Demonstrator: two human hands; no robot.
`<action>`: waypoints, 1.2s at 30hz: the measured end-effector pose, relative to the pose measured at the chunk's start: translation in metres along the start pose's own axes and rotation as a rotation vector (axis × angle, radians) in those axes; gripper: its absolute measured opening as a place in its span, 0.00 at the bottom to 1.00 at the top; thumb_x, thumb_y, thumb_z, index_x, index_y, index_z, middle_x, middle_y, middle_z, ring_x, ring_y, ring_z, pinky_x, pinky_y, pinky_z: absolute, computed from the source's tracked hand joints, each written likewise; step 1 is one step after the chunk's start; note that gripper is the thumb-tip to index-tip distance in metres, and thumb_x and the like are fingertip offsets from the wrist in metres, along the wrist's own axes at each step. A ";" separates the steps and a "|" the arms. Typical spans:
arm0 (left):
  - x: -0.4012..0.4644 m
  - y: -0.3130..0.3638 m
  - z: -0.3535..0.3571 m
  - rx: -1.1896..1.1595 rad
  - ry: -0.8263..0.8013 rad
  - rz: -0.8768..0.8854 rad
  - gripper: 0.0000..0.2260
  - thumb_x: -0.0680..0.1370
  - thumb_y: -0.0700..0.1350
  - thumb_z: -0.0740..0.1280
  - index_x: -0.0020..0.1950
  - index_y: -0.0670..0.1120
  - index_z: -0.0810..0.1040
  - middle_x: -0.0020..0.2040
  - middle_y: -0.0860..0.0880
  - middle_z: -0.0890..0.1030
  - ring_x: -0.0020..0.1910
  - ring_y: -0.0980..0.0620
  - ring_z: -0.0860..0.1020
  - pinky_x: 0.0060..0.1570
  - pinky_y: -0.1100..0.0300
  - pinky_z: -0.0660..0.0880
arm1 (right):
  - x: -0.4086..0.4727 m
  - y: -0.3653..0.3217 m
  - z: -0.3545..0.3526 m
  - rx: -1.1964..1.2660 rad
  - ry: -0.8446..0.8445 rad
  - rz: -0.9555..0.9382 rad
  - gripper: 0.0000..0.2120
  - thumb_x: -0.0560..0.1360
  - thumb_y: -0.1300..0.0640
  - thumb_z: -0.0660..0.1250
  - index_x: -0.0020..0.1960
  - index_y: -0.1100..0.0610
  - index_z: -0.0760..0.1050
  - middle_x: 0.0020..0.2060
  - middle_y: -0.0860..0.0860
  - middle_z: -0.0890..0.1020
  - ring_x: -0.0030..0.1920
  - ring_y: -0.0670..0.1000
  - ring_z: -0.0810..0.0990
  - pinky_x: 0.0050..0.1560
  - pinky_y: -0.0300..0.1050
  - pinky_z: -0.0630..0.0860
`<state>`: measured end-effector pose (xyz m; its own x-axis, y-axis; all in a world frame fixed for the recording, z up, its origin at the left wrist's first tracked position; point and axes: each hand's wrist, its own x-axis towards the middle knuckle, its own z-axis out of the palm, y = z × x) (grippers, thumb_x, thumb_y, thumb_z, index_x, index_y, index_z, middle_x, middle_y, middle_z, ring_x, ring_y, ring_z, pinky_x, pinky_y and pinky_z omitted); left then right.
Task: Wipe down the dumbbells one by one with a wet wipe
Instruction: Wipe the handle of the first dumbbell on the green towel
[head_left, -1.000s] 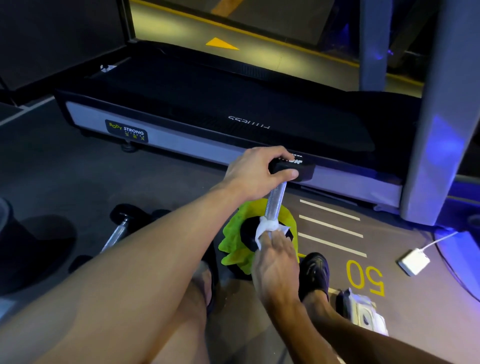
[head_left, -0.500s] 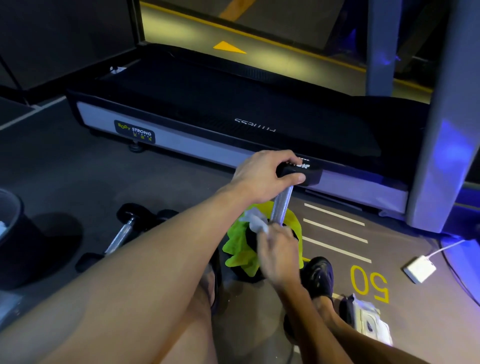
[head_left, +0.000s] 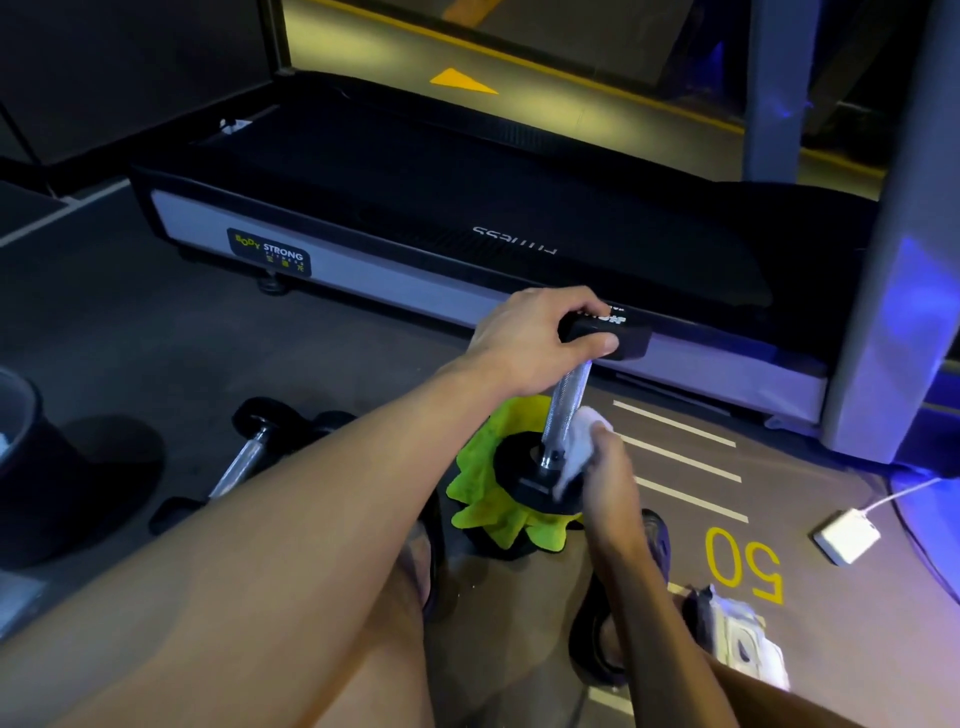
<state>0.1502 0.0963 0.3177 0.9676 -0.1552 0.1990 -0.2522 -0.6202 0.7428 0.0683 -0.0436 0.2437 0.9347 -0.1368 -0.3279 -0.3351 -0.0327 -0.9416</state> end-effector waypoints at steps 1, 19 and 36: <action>0.000 0.000 0.000 0.003 -0.002 0.001 0.15 0.77 0.63 0.71 0.63 0.63 0.80 0.50 0.61 0.81 0.46 0.56 0.76 0.46 0.58 0.72 | 0.003 0.000 -0.002 0.067 0.037 0.008 0.18 0.80 0.44 0.57 0.54 0.53 0.81 0.47 0.49 0.87 0.51 0.46 0.85 0.59 0.48 0.79; 0.004 0.000 0.002 -0.005 0.002 -0.012 0.15 0.78 0.62 0.70 0.63 0.64 0.79 0.56 0.56 0.83 0.52 0.54 0.76 0.47 0.57 0.70 | 0.014 0.006 -0.006 -0.106 0.033 -0.205 0.11 0.79 0.61 0.59 0.43 0.58 0.79 0.29 0.41 0.78 0.33 0.40 0.74 0.40 0.41 0.71; 0.010 -0.003 0.007 0.033 -0.006 0.011 0.15 0.76 0.65 0.69 0.62 0.66 0.78 0.59 0.57 0.82 0.59 0.53 0.79 0.53 0.53 0.77 | 0.070 -0.001 0.001 -0.410 -0.087 -0.159 0.10 0.74 0.54 0.75 0.41 0.57 0.76 0.32 0.49 0.79 0.32 0.49 0.75 0.37 0.47 0.72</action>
<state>0.1605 0.0911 0.3128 0.9649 -0.1665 0.2030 -0.2623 -0.6432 0.7193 0.1345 -0.0522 0.2214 0.9789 -0.0157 -0.2035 -0.1897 -0.4386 -0.8785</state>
